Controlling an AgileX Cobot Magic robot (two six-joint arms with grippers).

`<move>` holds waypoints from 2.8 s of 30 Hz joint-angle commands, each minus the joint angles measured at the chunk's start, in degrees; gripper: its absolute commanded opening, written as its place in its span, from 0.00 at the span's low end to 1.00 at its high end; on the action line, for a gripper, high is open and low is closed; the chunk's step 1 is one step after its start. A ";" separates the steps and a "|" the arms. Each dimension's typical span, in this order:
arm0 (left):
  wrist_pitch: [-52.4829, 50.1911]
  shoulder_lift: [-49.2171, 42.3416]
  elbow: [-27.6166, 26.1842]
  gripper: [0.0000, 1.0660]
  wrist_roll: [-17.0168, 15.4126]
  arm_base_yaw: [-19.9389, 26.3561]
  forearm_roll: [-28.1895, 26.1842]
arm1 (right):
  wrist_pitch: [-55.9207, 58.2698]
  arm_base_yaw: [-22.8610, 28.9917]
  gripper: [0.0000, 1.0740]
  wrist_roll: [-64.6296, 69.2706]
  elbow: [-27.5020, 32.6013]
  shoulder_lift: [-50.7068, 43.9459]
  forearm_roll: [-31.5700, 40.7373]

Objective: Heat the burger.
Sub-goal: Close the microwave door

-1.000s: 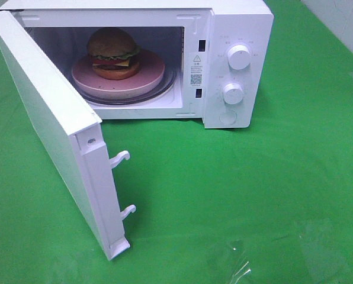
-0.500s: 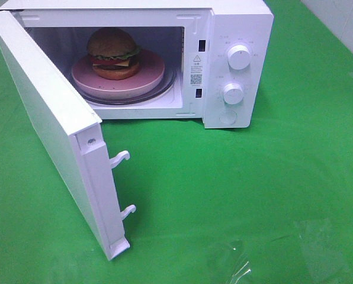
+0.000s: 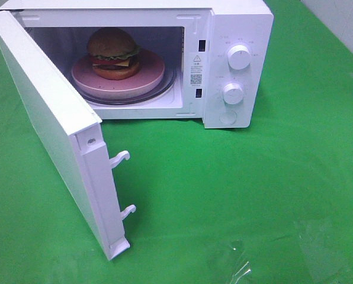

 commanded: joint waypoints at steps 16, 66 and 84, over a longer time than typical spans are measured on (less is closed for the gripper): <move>-2.41 -0.11 -1.03 0.91 -3.32 -0.40 -0.06 | 0.00 -0.34 0.68 0.17 0.17 -1.43 0.23; -86.86 44.92 16.84 0.00 -10.43 -0.46 4.58 | 0.00 -0.34 0.68 0.17 0.17 -1.43 0.23; -114.42 76.78 16.67 0.00 -21.77 -0.46 23.66 | 0.00 -0.34 0.68 0.17 0.17 -1.43 0.23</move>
